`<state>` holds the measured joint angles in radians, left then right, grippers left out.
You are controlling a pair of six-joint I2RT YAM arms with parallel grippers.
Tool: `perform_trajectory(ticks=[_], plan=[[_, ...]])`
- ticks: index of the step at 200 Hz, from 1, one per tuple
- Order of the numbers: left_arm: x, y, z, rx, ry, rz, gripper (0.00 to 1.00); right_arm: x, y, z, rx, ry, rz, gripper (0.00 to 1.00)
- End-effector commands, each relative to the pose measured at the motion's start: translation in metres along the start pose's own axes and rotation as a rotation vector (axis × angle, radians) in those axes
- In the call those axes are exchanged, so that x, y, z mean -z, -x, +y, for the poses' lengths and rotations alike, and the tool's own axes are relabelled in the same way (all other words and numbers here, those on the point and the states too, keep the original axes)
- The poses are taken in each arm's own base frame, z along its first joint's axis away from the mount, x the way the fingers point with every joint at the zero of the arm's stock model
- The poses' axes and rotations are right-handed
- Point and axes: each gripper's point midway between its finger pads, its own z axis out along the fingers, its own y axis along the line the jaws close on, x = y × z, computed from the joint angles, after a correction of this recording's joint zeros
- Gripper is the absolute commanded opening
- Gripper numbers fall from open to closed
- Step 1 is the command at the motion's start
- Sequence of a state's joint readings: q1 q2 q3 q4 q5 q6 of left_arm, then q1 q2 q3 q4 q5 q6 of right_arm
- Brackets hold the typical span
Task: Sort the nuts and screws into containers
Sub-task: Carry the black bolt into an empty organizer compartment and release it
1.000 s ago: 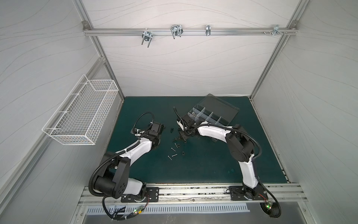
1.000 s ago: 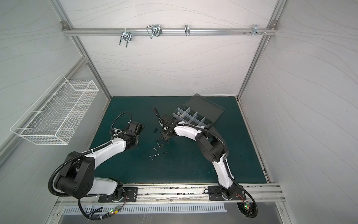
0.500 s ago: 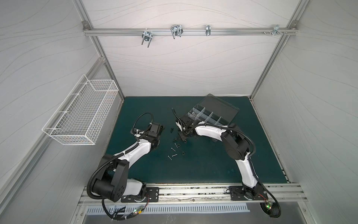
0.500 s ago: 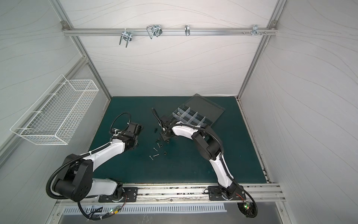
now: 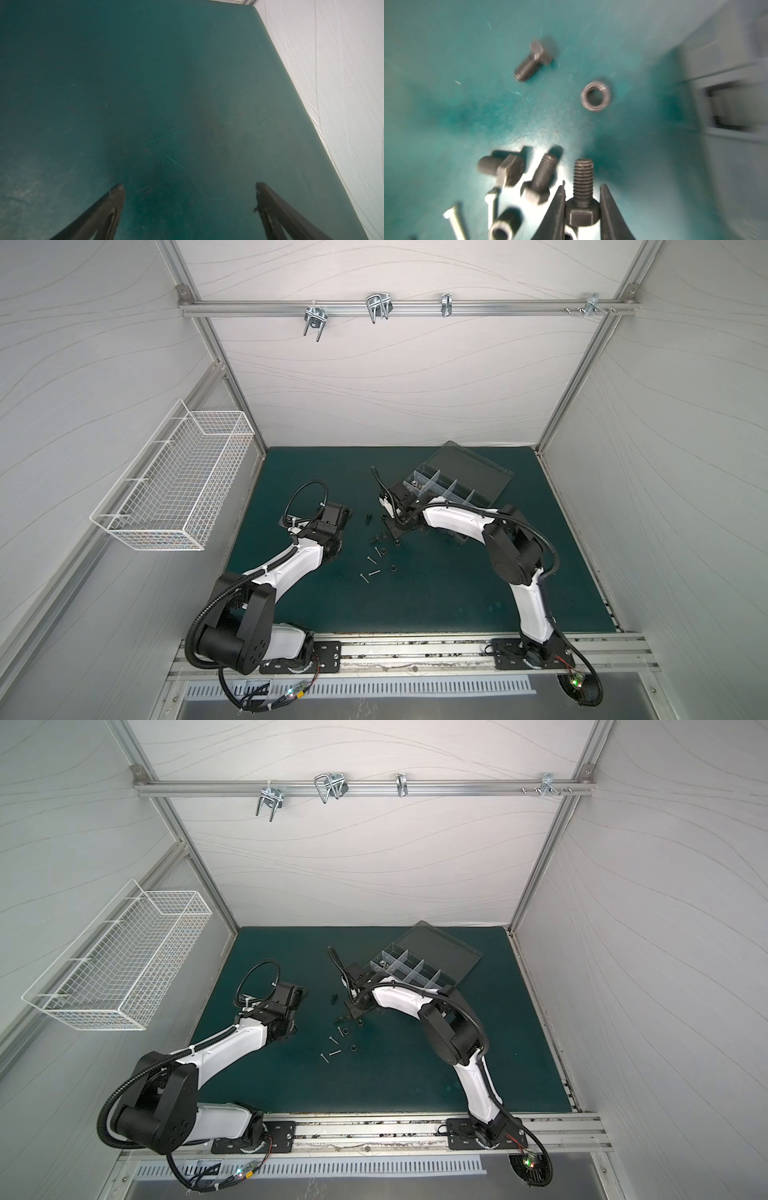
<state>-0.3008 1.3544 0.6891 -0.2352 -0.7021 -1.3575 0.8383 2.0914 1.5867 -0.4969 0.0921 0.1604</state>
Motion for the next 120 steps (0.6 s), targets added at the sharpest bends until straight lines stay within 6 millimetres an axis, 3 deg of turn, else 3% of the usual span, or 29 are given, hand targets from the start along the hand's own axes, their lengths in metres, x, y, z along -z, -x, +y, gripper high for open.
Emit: perform_trajectory(ticks=[1, 31, 68, 92, 120], plan=[[0.001, 0.006, -0.004, 0.003, -0.004, -0.013, 0.99, 0.049, 0.030, -0.024, -0.039, -0.020, -0.090, 0.01], [0.001, 0.005, -0.004, 0.001, -0.002, -0.010, 0.99, 0.070, 0.038, -0.059, -0.092, -0.064, -0.134, 0.01], [0.002, 0.005, -0.006, 0.000, -0.003, -0.008, 0.99, 0.080, 0.040, -0.099, -0.151, -0.120, -0.153, 0.01], [0.002, 0.005, -0.005, 0.000, -0.001, -0.006, 0.99, 0.080, 0.040, -0.111, -0.166, -0.138, -0.152, 0.01], [0.002, 0.004, -0.004, 0.000, 0.002, -0.004, 0.99, 0.069, 0.034, -0.112, -0.157, -0.132, -0.123, 0.01]])
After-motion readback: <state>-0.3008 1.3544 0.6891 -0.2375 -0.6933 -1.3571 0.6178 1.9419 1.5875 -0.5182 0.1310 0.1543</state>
